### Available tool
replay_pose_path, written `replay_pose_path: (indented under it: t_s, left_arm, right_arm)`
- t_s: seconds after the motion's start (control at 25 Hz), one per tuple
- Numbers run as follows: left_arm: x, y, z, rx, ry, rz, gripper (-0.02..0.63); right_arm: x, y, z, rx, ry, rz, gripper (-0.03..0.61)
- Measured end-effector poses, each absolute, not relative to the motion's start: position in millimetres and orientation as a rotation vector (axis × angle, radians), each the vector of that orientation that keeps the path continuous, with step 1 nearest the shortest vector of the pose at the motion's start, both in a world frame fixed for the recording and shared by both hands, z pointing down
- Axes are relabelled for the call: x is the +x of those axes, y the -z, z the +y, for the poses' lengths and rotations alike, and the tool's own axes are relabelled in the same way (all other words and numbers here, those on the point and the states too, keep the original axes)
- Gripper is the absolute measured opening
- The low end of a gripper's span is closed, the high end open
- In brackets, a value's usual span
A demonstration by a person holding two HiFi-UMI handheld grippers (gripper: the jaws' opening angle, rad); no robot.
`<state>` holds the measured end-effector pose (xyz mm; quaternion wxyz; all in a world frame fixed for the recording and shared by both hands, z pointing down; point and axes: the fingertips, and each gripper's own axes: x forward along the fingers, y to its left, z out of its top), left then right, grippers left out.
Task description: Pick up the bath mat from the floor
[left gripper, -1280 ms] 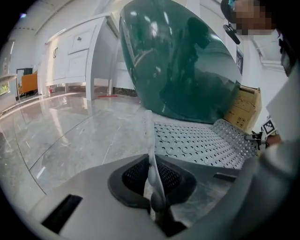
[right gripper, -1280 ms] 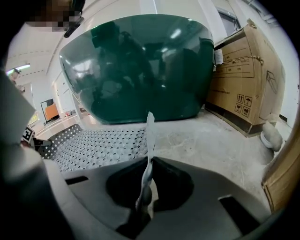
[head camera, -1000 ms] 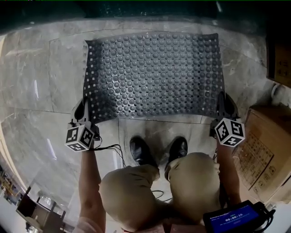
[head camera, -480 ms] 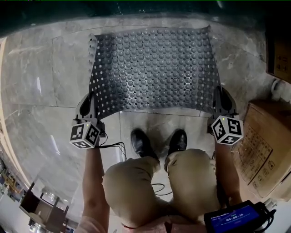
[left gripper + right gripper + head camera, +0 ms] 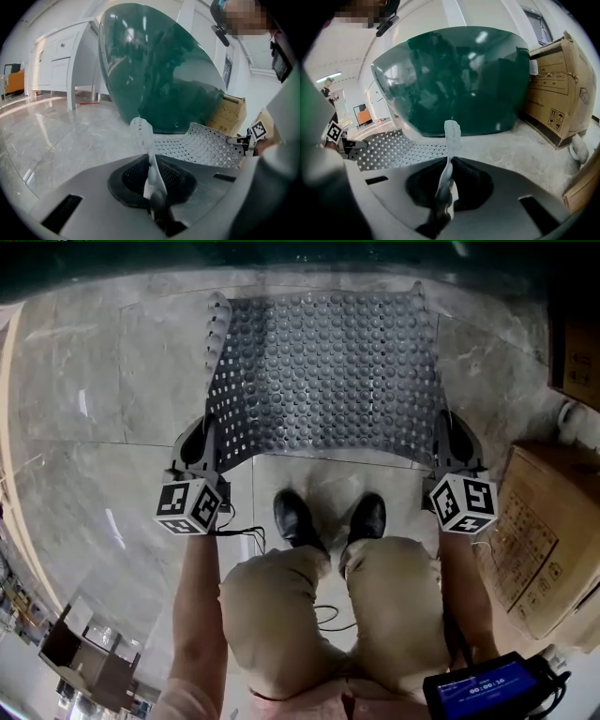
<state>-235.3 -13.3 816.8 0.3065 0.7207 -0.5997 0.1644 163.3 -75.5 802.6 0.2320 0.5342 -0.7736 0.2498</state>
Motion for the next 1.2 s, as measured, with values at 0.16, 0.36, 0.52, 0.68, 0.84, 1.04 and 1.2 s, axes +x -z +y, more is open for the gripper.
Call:
replay_pose_path:
  t_s: [0.16, 0.36, 0.52, 0.68, 0.84, 1.04, 1.2]
  left_arm:
    - [-227.6, -815.4, -20.1, 1.921, -0.416, -1.575, 0.035]
    - [-215.2, -795.0, -21.0, 1.943, -0.395, -1.545, 0.035]
    - [-207.1, -779.8, -20.4, 1.955, -0.380, -1.527, 0.035]
    - [-201.2, -773.4, -27.7, 1.972, -0.371, -1.516, 0.035]
    - [-191.6, -762.0, -33.2, 1.986, -0.349, -1.498, 0.035]
    - [-180.6, -739.8, -32.1, 1.996, -0.314, -1.470, 0.035]
    - [-166.6, -724.9, -45.0, 2.039, -0.288, -1.440, 0.035]
  right_arm:
    - [153.2, -801.0, -78.8, 1.451, -0.678, -2.150, 0.029]
    - [133.9, -781.1, -73.3, 1.428, -0.687, -2.181, 0.028]
    - [126.4, -766.1, -71.2, 1.414, -0.691, -2.195, 0.029]
    - [117.1, -761.6, -72.4, 1.401, -0.693, -2.216, 0.029]
    - [112.1, -750.1, -71.8, 1.388, -0.683, -2.226, 0.028]
    - [103.3, -729.5, -65.1, 1.372, -0.688, -2.235, 0.029]
    - [89.4, -721.1, -66.5, 1.347, -0.693, -2.259, 0.029]
